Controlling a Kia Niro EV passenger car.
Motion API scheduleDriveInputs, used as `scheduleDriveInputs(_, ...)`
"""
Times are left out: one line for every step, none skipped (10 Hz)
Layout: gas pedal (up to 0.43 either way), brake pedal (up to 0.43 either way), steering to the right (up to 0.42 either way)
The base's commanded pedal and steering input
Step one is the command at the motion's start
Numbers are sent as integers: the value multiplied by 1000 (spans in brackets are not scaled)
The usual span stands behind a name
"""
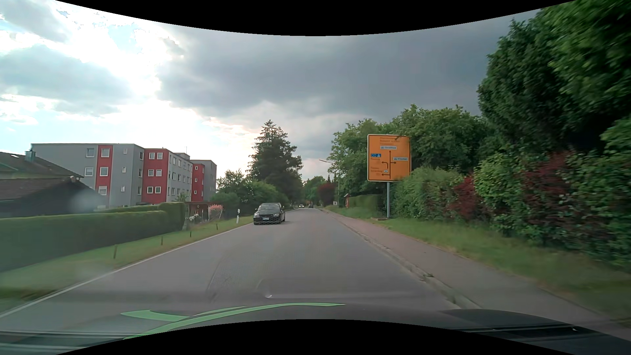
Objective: Follow the waypoints while adhering to traffic rules and regulations
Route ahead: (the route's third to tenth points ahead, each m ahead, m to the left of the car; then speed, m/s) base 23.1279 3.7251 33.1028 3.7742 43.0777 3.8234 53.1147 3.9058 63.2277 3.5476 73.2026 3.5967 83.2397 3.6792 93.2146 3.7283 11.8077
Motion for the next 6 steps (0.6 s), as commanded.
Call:
scheduleDriveInputs(67, 0, 1)
scheduleDriveInputs(67, 0, 0)
scheduleDriveInputs(67, 0, 0)
scheduleDriveInputs(67, 0, 0)
scheduleDriveInputs(67, 0, 0)
scheduleDriveInputs(67, 0, 1)
